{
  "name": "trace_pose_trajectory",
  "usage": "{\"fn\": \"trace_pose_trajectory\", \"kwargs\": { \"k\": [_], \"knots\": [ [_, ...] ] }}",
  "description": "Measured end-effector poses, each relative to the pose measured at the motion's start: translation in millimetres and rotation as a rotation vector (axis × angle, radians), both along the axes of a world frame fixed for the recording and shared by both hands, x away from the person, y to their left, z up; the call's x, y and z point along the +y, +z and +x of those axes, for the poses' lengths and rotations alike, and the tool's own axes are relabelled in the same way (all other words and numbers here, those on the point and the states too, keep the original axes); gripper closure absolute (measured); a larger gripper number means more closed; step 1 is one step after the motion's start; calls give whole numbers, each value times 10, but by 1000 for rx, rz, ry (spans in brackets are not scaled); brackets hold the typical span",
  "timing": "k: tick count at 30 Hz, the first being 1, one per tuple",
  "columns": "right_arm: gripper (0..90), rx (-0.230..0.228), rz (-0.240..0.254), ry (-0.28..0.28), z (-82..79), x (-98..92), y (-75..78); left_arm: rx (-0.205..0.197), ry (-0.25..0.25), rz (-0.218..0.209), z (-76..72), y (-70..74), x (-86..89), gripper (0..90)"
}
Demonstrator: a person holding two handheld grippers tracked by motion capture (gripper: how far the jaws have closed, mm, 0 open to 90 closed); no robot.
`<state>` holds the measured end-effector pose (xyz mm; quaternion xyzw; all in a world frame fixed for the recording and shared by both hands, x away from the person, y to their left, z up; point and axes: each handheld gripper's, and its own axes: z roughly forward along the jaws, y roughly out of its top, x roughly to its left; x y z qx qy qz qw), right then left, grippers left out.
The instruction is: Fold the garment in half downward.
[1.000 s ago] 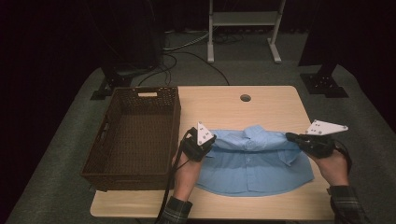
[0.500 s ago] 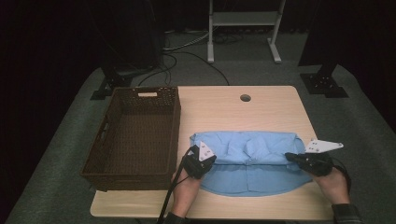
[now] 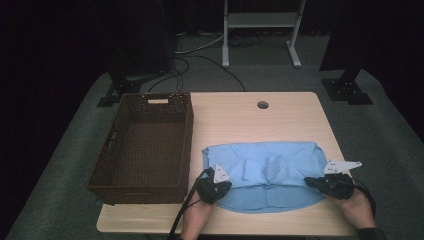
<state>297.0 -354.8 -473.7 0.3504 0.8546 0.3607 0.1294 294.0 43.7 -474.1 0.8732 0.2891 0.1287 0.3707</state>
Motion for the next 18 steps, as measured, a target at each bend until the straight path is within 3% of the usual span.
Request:
{"fn": "trace_pose_trajectory", "kwargs": {
  "k": [11, 18],
  "knots": [
    [887, 5, 0, 6, -81, -4, -12, 14, 2, -31, -43, 0, 28, 877],
    [627, -53, 21, -31, -63, -28, 80, -6, 13, -73, -25, 117, 30, 697]
  ]
}}
